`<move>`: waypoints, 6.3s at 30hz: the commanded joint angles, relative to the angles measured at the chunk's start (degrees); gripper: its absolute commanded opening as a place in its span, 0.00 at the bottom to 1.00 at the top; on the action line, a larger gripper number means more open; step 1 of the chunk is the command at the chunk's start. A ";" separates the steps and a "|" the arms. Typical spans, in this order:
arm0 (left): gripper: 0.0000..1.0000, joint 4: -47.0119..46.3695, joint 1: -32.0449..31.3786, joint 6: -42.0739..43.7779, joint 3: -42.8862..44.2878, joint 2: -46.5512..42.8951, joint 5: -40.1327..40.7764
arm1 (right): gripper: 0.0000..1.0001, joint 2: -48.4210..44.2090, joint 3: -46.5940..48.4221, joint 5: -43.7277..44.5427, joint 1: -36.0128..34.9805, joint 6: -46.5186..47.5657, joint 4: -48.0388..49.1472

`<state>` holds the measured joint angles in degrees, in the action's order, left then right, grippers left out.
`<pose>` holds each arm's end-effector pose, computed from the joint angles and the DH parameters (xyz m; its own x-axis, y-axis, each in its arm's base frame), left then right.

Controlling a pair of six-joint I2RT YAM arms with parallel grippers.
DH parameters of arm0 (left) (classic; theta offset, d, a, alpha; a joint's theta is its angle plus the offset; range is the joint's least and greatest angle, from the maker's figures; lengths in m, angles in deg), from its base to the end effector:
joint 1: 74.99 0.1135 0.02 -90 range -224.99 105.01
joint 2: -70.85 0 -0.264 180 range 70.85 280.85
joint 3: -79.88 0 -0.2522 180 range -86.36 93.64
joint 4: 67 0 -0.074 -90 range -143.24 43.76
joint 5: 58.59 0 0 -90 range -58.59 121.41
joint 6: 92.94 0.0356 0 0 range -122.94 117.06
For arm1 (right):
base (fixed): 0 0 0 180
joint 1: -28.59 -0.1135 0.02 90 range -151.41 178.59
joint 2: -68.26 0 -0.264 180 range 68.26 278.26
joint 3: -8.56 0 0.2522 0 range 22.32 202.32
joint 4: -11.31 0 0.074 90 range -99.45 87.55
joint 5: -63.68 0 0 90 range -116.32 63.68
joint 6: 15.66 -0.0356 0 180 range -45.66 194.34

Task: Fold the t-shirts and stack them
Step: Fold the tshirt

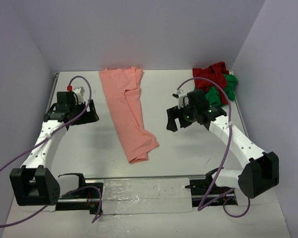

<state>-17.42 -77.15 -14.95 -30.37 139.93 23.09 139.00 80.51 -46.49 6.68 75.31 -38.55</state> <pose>0.2493 -0.0146 0.2807 -0.7642 -0.1772 -0.6202 -0.0273 0.9695 -0.2434 0.2330 0.1069 0.2874 -0.6869 -0.2934 -0.6649 -0.5733 0.7810 0.2476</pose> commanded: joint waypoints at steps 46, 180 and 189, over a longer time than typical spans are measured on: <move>0.93 1.45 -1.89 3.40 -0.18 -2.90 -18.14 | 0.87 29.89 3.33 -7.62 -24.93 -8.53 13.51; 0.79 6.29 -3.82 8.50 7.03 -14.76 -34.84 | 0.86 48.43 48.24 10.58 -17.81 -5.45 16.68; 0.77 7.78 -8.04 8.67 10.55 1.04 -27.63 | 0.90 50.56 51.85 8.74 -17.99 -7.30 3.94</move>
<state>-9.47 -84.32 -6.23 -21.63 136.58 -7.81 190.52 130.13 -37.00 -10.91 69.09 -28.51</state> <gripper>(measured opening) 0.771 0.895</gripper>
